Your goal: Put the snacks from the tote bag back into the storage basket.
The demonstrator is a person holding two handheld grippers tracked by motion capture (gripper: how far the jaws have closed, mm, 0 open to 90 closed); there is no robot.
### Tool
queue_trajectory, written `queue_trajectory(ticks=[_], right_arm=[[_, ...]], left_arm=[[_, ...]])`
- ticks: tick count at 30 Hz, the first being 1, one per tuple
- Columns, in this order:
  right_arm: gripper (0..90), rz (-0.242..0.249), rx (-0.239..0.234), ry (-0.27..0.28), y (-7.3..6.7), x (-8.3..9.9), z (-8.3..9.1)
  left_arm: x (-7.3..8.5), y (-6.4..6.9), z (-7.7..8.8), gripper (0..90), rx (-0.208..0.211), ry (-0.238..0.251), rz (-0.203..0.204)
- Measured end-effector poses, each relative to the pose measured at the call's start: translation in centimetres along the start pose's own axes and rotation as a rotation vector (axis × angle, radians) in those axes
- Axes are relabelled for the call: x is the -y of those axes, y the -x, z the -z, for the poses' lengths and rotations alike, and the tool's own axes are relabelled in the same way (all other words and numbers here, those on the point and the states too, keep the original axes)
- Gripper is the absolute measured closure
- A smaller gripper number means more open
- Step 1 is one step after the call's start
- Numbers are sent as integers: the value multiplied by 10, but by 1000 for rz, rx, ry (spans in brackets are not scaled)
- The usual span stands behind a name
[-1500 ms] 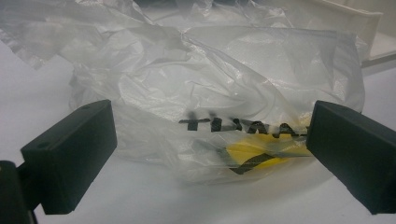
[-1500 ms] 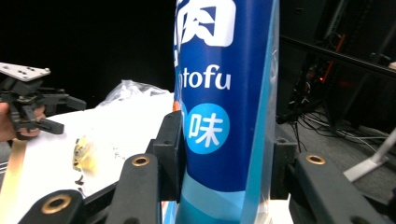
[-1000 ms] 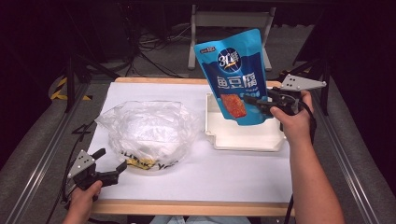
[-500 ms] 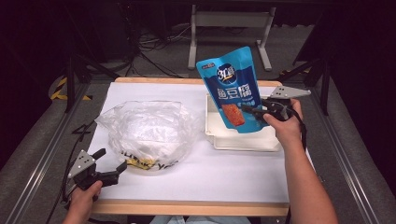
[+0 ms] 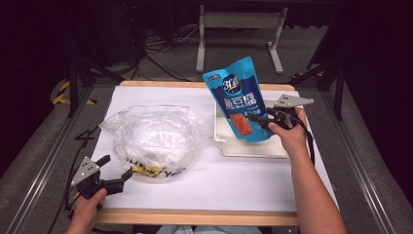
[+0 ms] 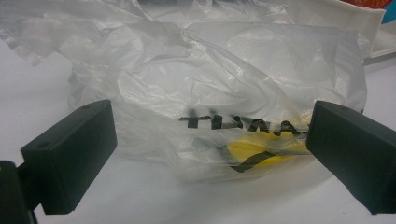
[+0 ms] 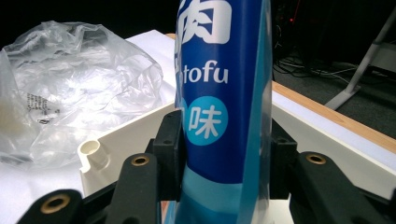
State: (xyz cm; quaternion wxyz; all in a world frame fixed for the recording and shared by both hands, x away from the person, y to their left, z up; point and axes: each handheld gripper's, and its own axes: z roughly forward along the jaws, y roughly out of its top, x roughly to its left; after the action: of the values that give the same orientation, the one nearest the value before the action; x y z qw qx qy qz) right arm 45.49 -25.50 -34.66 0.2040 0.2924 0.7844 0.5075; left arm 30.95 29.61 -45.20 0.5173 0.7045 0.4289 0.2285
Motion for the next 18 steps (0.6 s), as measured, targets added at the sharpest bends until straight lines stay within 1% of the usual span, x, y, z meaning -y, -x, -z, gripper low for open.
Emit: queue_trajectory(ticks=[6,8,11,12,15,18], right_arm=[[589,16,0,-3,0,5,-5],[589,19,8,-3,0,8,-5],[586,5,-2,10,3,13,-2],[584,7,-2,10,4,13,-1],[575,33,-9,0,5,16,2],[573,45,-4,-12,7,20,6]], left_arm=[[0,0,0,25,-1,0,1],[0,0,0,25,0,0,0],[0,0,-1,25,-1,3,1],[0,0,-1,25,-2,2,0],[0,0,-1,25,-2,2,0],[0,0,-1,24,-3,3,0]])
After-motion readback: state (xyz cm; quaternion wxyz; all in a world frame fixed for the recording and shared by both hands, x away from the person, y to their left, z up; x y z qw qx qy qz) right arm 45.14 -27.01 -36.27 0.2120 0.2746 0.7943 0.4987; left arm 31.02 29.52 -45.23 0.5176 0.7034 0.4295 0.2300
